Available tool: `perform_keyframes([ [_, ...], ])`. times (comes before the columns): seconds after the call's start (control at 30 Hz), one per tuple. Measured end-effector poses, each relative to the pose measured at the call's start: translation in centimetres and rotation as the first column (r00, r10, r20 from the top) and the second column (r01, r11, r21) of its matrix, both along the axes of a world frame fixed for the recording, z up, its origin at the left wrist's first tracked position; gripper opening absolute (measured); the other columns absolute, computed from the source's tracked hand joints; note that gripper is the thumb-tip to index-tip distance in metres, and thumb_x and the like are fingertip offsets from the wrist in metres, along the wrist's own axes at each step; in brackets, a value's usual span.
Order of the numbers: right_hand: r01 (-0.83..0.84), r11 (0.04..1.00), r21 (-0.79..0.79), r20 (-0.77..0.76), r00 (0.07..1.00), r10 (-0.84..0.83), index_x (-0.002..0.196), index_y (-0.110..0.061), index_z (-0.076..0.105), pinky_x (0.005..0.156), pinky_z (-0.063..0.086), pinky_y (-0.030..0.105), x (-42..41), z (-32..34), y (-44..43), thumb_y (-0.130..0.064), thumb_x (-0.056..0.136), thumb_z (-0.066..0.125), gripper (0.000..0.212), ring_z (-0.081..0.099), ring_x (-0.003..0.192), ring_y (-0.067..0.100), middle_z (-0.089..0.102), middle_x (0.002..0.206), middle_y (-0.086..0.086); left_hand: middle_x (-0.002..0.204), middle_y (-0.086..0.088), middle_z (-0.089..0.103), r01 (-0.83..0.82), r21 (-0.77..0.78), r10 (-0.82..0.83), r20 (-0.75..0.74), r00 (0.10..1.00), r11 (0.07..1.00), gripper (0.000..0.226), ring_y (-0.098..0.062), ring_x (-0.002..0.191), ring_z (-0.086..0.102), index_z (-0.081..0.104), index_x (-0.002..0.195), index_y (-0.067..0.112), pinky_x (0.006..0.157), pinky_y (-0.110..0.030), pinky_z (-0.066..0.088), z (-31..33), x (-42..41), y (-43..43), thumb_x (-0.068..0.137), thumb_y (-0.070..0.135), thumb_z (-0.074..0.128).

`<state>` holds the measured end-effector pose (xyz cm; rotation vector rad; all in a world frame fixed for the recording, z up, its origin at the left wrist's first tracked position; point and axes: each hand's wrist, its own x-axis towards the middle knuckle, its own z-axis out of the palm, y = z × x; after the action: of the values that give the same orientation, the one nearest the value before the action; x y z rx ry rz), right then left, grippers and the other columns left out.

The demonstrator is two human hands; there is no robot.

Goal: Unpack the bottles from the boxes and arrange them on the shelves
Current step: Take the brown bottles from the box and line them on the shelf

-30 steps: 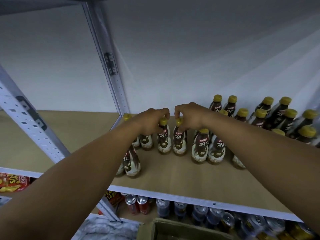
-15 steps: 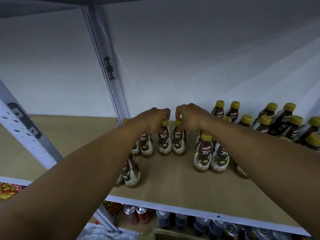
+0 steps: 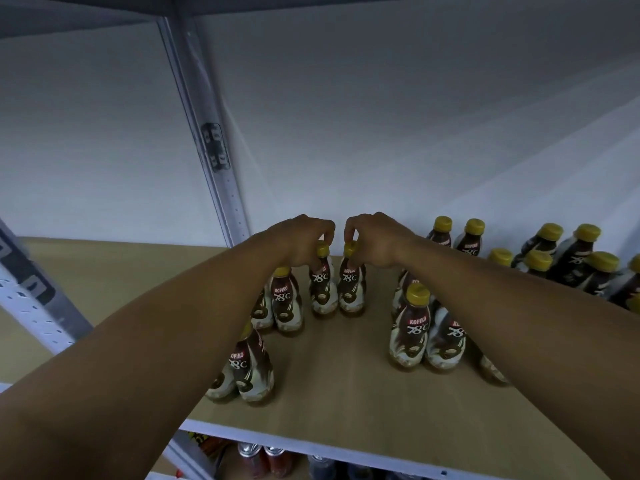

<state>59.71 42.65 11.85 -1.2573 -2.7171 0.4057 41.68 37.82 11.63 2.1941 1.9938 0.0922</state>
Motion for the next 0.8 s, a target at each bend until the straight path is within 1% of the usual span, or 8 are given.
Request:
perform_keyframes([
  [0.07,-0.008,1.000,-0.008,-0.026,1.000,0.008,0.112,-0.024,0.058,0.062,0.036,0.027,-0.3,-0.2,0.5,-0.030,0.078,0.084,0.043,0.051,0.098,0.019,0.051,0.105,-0.006,0.097,0.001,0.059,0.003,-0.015,-0.003,-0.002,1.000,1.000,0.048,-0.023,0.091,0.058,0.052,0.108,0.029,0.079,-0.041,0.053,0.2,-0.6,0.3,0.074,0.026,0.086],
  [0.13,-0.010,1.000,-0.020,-0.051,0.999,0.009,0.108,-0.026,0.057,0.069,0.042,0.030,-0.8,-0.4,0.9,-0.029,0.077,0.085,0.042,0.053,0.098,0.019,0.052,0.104,-0.006,0.097,0.000,0.061,0.009,-0.021,-0.009,-0.002,1.000,1.000,0.046,-0.023,0.091,0.059,0.054,0.108,0.026,0.081,-0.043,0.054,0.4,-1.1,0.5,0.074,0.026,0.086],
  [0.23,-0.008,1.000,-0.029,-0.076,0.997,0.006,0.103,-0.029,0.056,0.079,0.051,0.034,-1.6,-0.6,1.4,-0.030,0.075,0.086,0.042,0.057,0.098,0.020,0.057,0.106,-0.004,0.102,-0.003,0.063,0.009,-0.015,-0.009,0.010,1.000,1.000,0.047,-0.023,0.093,0.058,0.056,0.112,0.022,0.079,-0.040,0.052,0.4,-2.2,0.7,0.076,0.025,0.085],
  [0.3,-0.011,0.999,-0.036,-0.098,0.995,0.008,0.102,-0.030,0.057,0.083,0.054,0.036,-2.1,-0.7,1.6,-0.029,0.074,0.087,0.041,0.059,0.096,0.020,0.060,0.108,-0.003,0.105,-0.004,0.063,0.004,-0.012,-0.004,0.026,1.000,1.000,0.047,-0.024,0.095,0.058,0.056,0.112,0.023,0.079,-0.039,0.052,0.4,-2.9,0.8,0.076,0.025,0.086],
  [0.43,-0.025,0.998,-0.050,-0.141,0.990,0.018,0.099,-0.030,0.058,0.083,0.054,0.035,-3.4,-0.9,2.1,-0.026,0.072,0.088,0.040,0.061,0.095,0.021,0.063,0.106,-0.002,0.107,-0.004,0.065,-0.006,0.001,0.006,0.052,0.999,1.000,0.046,-0.025,0.097,0.060,0.057,0.112,0.021,0.082,-0.041,0.052,0.2,-4.5,0.9,0.076,0.024,0.086],
  [0.6,-0.041,0.998,-0.052,-0.188,0.982,0.031,0.097,-0.029,0.060,0.087,0.054,0.038,-5.1,-1.3,2.8,-0.024,0.074,0.087,0.037,0.064,0.092,0.021,0.062,0.100,-0.005,0.108,-0.003,0.063,-0.019,0.004,0.018,0.097,0.995,1.000,0.046,-0.024,0.098,0.059,0.056,0.112,0.020,0.079,-0.036,0.050,0.1,-6.5,1.2,0.077,0.022,0.086],
  [0.8,-0.052,0.998,-0.028,-0.216,0.975,0.045,0.099,-0.027,0.060,0.084,0.053,0.036,-7.3,-1.8,4.0,-0.022,0.076,0.086,0.035,0.061,0.091,0.021,0.059,0.096,-0.005,0.107,-0.005,0.068,-0.042,0.035,0.035,0.177,0.984,0.998,0.045,-0.025,0.100,0.062,0.057,0.111,0.020,0.083,-0.040,0.052,-0.6,-8.9,1.9,0.077,0.020,0.087],
])
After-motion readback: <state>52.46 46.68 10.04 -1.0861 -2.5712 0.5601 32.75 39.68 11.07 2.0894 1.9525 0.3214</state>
